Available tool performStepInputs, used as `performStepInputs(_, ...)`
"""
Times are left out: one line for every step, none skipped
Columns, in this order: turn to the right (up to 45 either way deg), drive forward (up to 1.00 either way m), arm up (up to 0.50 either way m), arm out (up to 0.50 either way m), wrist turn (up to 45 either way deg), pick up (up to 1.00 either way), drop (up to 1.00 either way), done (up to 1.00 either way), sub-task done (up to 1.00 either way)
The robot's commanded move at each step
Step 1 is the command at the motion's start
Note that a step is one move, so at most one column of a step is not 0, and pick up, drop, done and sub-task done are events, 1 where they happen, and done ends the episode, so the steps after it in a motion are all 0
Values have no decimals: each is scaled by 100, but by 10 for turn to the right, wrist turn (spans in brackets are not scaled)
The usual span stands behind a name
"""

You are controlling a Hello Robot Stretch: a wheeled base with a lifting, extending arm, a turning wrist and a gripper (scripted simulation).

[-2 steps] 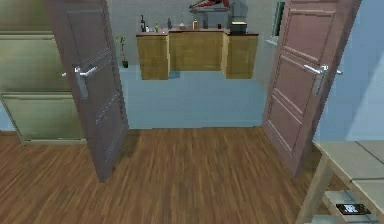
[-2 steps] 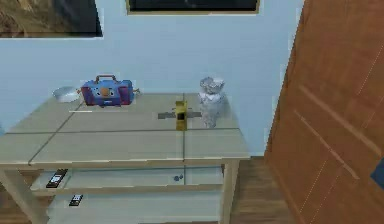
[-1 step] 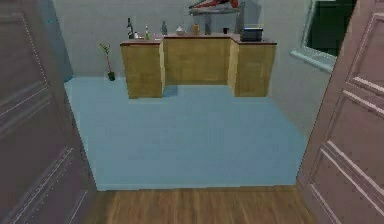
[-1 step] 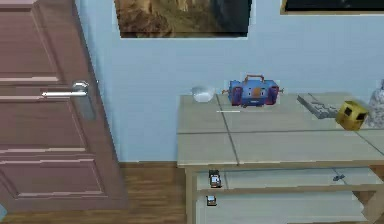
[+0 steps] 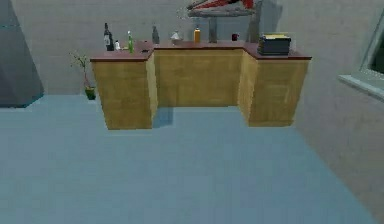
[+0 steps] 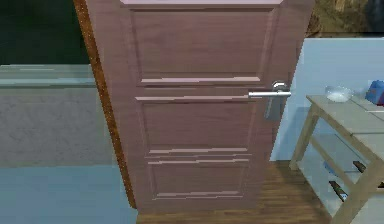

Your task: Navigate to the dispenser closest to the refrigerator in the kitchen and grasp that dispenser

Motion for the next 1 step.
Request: performStepInputs(-30,0,0,0,0,0,0,0,0)
